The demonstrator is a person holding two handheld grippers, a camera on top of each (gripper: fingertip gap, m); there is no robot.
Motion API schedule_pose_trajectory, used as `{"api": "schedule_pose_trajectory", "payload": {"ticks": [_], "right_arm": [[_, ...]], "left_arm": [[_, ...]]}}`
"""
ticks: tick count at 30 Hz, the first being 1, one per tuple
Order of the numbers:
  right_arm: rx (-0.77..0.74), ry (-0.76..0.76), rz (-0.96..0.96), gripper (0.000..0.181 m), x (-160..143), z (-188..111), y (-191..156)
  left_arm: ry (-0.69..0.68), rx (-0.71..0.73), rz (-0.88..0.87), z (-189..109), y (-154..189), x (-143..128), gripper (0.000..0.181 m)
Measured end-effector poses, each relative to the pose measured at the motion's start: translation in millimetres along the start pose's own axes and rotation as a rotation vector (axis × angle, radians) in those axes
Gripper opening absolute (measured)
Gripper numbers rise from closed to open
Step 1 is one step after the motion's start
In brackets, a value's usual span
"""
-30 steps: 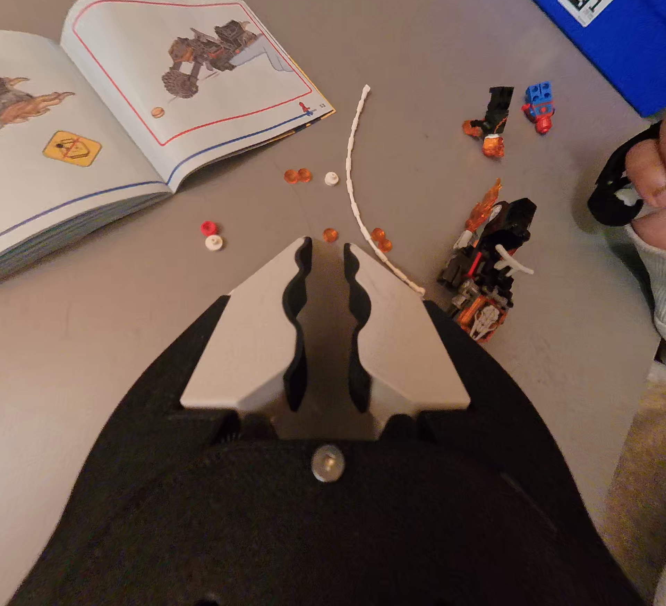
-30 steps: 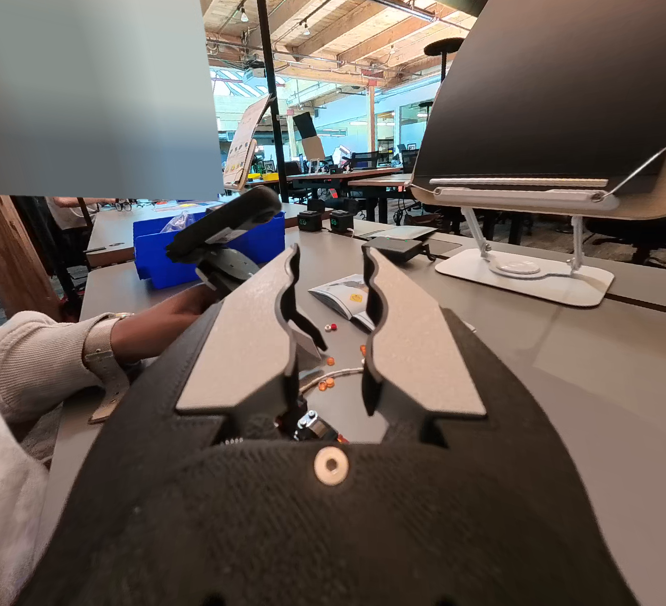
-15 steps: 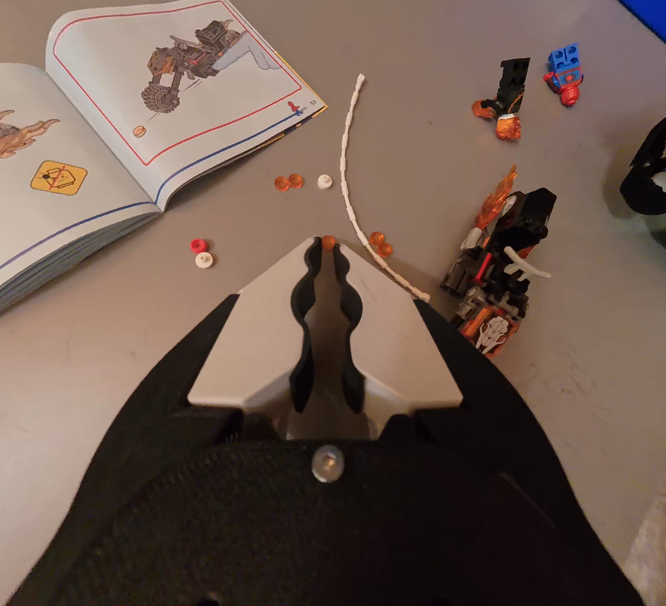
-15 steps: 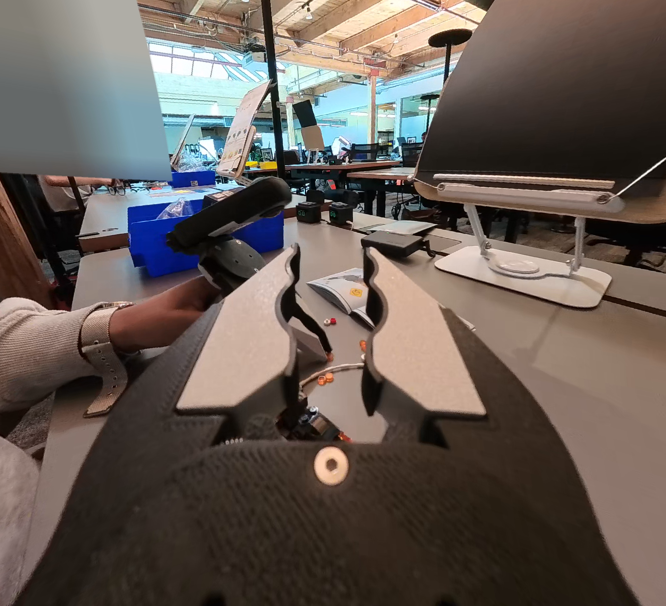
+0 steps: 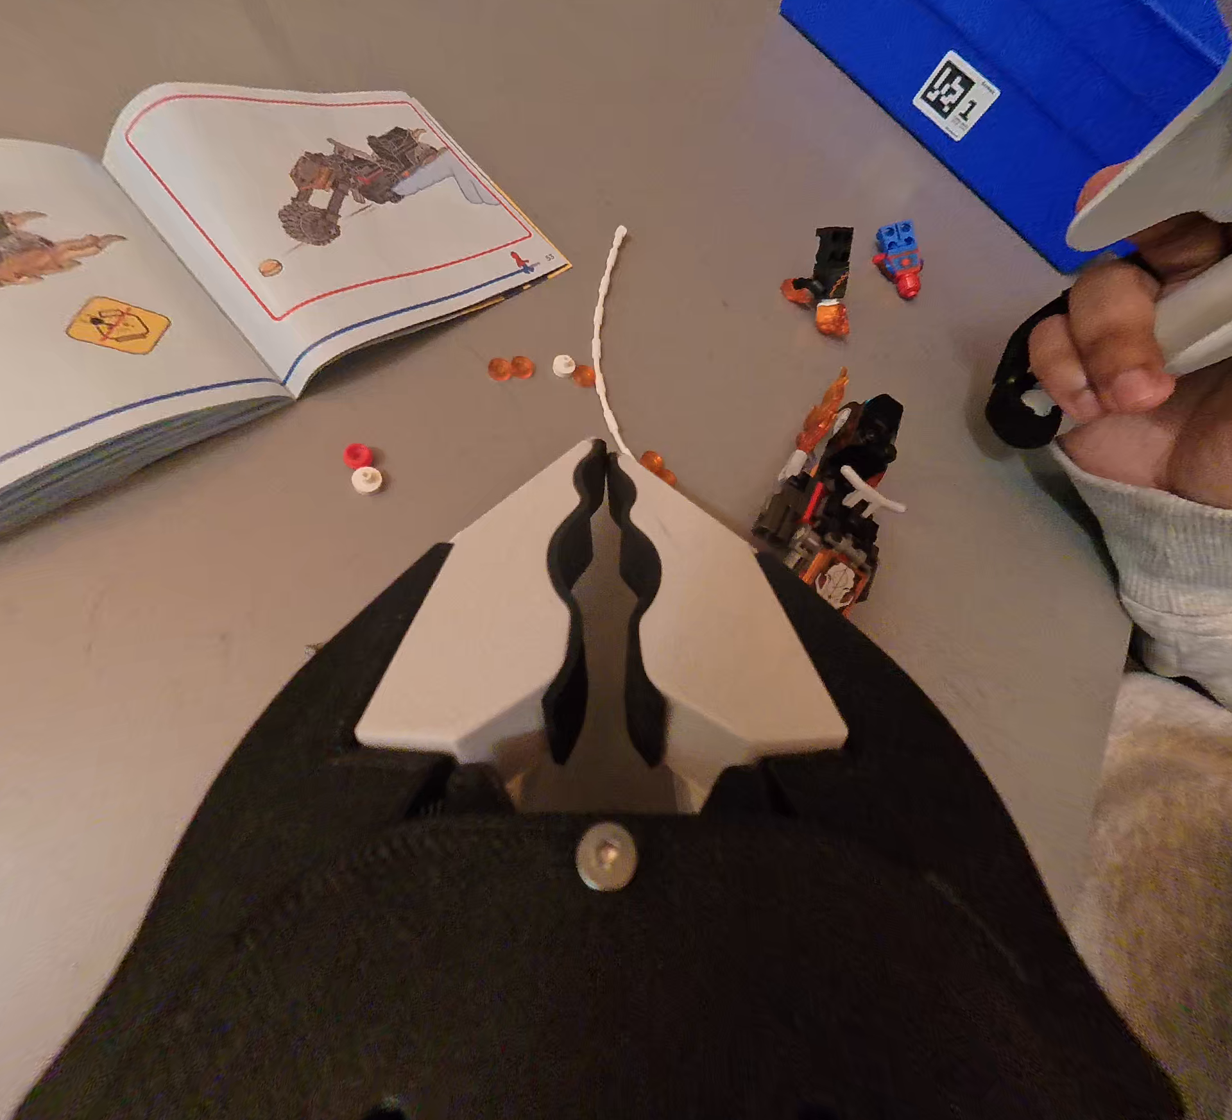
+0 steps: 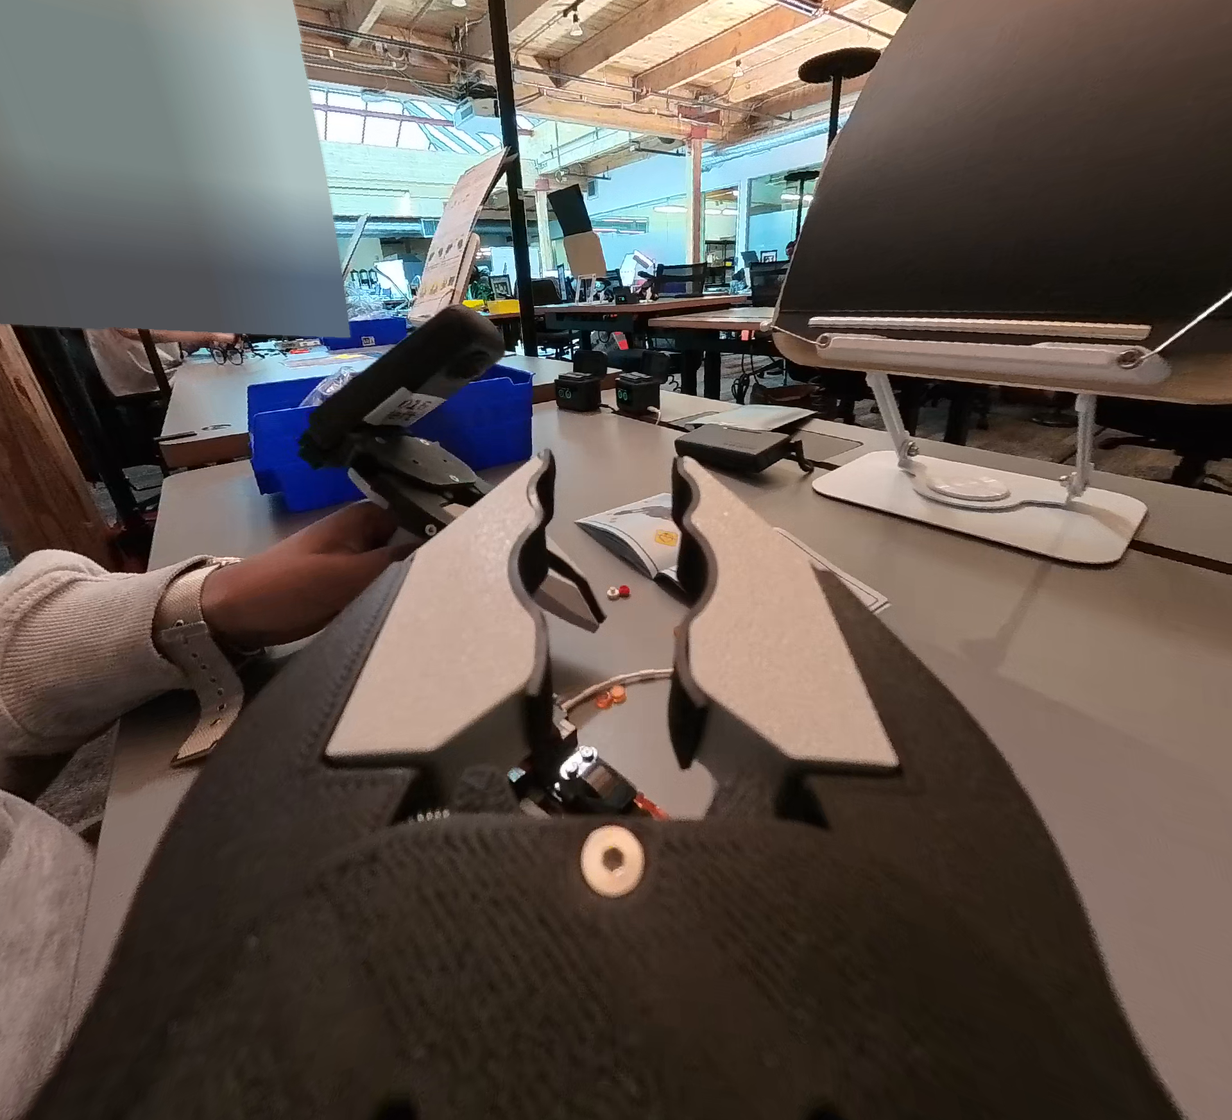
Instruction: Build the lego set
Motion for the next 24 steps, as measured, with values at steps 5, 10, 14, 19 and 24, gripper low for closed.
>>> {"api": "schedule_pose_trajectory", "payload": {"ticks": [5, 10, 14, 19, 24], "right_arm": [[0.001, 0.008, 0.014, 0.033, 1, -1, 1], [-0.005, 0.013, 0.023, 0.033, 2, -1, 4], [-0.008, 0.013, 0.025, 0.033, 2, -1, 5], [-0.008, 0.015, 0.027, 0.033, 3, -1, 5], [-0.003, 0.018, 0.031, 0.033, 3, -2, 4]], "left_arm": [[-0.004, -0.008, -0.010, 1, 1, -1, 0.000], [-0.030, 0.023, 0.008, 5, -4, 0, 0.002], [-0.109, 0.030, 0.061, 21, -8, 1, 0.013], [-0.169, 0.025, 0.142, 39, -6, 5, 0.013], [-0.168, 0.020, 0.138, 46, -7, 10, 0.011]]}}
Point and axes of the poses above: each gripper's, where its closed fingertips meet, z out along the fingers, x out of its top, y = z × x across the jaws, the point moved 3 cm from there along -z, back along the fingers, and after that the axes turned 14 degrees about z, right-handed, at the moved point
